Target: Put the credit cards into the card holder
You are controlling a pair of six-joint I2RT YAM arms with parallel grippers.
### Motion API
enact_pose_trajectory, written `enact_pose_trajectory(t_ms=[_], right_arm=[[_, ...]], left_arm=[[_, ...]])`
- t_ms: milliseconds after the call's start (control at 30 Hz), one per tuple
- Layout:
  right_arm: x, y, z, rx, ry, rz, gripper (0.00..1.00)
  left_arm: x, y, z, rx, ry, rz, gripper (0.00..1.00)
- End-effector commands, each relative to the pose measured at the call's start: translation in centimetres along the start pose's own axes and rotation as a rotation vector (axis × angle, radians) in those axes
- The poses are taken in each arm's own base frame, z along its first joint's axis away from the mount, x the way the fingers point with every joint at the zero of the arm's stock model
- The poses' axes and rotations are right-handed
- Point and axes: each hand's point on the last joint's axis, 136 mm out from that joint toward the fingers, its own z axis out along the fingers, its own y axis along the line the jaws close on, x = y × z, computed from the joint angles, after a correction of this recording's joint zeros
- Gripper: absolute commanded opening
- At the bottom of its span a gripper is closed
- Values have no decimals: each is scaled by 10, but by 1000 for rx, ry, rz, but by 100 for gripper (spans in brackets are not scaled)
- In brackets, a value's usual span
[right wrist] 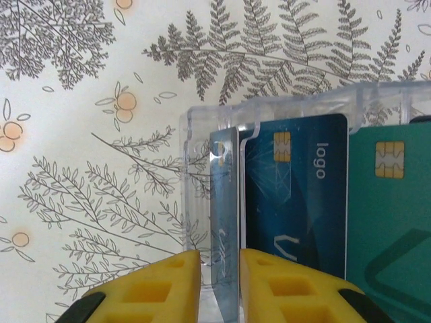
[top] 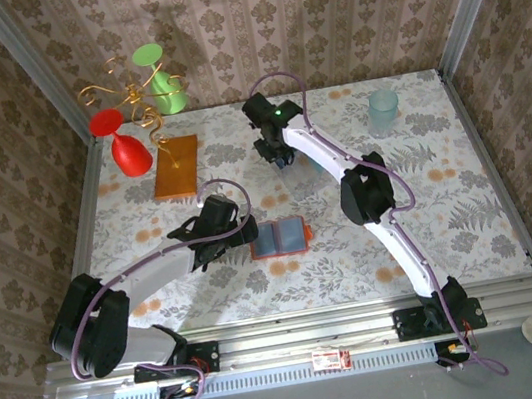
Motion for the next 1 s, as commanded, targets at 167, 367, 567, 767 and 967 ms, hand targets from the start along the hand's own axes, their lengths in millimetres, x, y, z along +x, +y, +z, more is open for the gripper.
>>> enact_pose_trajectory(t_ms=[167,367,567,767,967], right_arm=[[11,0,14,12,47,-1,19],[8,0,10,11,33,2,18],[3,-4,7,7,20,17,18],[2,-4,7,5,19,24,17],[0,-6,6,3,11,33,13]], left_arm=[[6,8,-2,-15,16,-5,100],[5,7,-2,-13,14,-7,100],[6,7,-2,-12,16,-6,100],[7,7,-1,-11,19,-8,100],[6,6,0,-9,20,-9,100]])
